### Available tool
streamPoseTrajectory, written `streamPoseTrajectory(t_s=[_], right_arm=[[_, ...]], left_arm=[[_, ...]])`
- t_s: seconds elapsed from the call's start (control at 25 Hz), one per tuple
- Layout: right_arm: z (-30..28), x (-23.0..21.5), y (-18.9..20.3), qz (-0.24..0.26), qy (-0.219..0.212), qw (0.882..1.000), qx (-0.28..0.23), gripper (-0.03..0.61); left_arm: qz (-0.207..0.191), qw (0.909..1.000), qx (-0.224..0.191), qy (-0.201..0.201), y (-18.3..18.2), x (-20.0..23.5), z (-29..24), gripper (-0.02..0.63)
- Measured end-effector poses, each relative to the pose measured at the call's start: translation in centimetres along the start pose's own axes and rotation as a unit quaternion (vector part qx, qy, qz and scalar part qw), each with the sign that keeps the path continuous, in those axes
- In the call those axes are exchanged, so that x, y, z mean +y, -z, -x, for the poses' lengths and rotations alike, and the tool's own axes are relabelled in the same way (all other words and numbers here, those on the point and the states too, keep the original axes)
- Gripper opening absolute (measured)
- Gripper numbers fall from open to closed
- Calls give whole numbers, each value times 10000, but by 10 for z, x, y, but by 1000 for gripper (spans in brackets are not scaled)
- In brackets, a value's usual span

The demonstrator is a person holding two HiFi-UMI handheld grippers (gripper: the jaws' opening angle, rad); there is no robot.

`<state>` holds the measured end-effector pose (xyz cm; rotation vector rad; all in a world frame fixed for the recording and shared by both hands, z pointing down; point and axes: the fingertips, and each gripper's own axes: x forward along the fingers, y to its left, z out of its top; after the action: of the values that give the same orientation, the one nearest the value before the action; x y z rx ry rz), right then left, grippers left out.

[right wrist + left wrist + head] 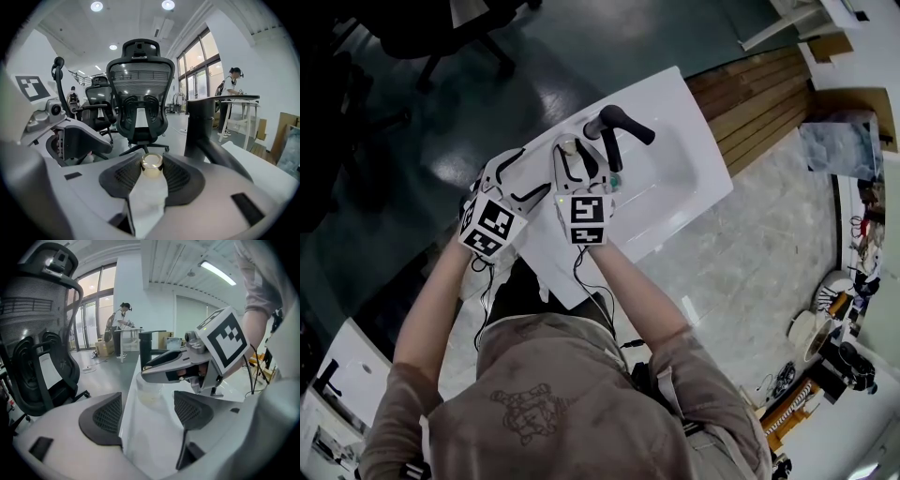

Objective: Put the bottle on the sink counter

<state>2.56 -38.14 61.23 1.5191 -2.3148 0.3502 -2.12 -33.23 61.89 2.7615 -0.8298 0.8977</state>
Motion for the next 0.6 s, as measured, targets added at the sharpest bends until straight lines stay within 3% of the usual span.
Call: streamPoseTrajectory(t_s=[0.12, 0.28, 0.6], right_arm=[[2, 0, -4, -52, 22, 10000, -27, 149], [9, 3, -8, -138, 4, 9999, -34, 207], [39, -3, -41, -187, 143, 9991, -353, 204]], left_arm=[[-16, 10000, -5, -50, -3, -1, 4, 333], [-42, 9999, -45, -161, -8, 0, 11, 333], [46, 9987, -401, -314, -34, 1, 33, 333]])
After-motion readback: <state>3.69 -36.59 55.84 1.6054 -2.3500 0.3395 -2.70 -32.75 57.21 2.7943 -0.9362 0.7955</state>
